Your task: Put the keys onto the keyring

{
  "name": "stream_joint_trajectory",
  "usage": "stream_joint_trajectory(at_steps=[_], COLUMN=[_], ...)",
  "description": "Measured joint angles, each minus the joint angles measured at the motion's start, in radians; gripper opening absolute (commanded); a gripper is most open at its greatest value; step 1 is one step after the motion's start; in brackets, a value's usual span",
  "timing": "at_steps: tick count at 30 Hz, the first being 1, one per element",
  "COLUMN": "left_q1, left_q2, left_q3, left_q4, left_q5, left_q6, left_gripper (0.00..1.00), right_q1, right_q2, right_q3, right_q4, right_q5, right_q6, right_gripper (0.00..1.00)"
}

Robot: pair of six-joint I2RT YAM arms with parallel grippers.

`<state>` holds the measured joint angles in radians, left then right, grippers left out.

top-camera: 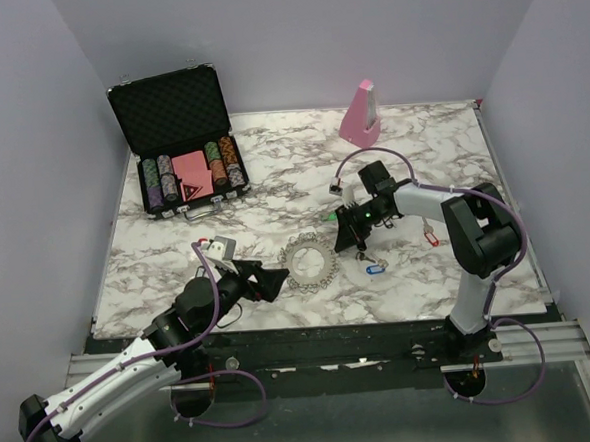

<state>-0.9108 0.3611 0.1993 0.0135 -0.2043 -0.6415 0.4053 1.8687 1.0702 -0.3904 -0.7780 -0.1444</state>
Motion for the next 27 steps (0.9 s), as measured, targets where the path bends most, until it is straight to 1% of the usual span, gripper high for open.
stream_joint_trajectory(at_steps=[9,11,14,15,22,27], left_q1=[0.0,0.0,0.0,0.0,0.0,0.0], left_q2=[-0.006,-0.006,-0.006,-0.006,-0.006,-0.006], left_q3=[0.0,0.0,0.0,0.0,0.0,0.0], left_q4=[-0.001,-0.001,-0.001,-0.002,-0.003,-0.004], left_q5=[0.0,0.0,0.0,0.0,0.0,0.0], left_q6=[0.0,0.0,0.0,0.0,0.001,0.002], left_gripper=[0.99,0.99,0.99,0.99,0.99,0.99], right_q1=[0.0,0.0,0.001,0.002,0.002,0.002], right_q2=[0.006,0.012,0.018,0.019,0.019,0.017], right_q3=[0.009,0.01,0.01,0.01,0.026,0.053], right_q4=[-0.017,-0.021,-0.024,-0.024,-0.035,-0.082], right_q5=[0.0,0.0,0.0,0.0,-0.005,-0.033], right_q6=[-0.014,-0.014,-0.016,-0.018,-0.032,-0.079], right_gripper=[0.23,0.18,0.03,0.01,0.01,0.01])
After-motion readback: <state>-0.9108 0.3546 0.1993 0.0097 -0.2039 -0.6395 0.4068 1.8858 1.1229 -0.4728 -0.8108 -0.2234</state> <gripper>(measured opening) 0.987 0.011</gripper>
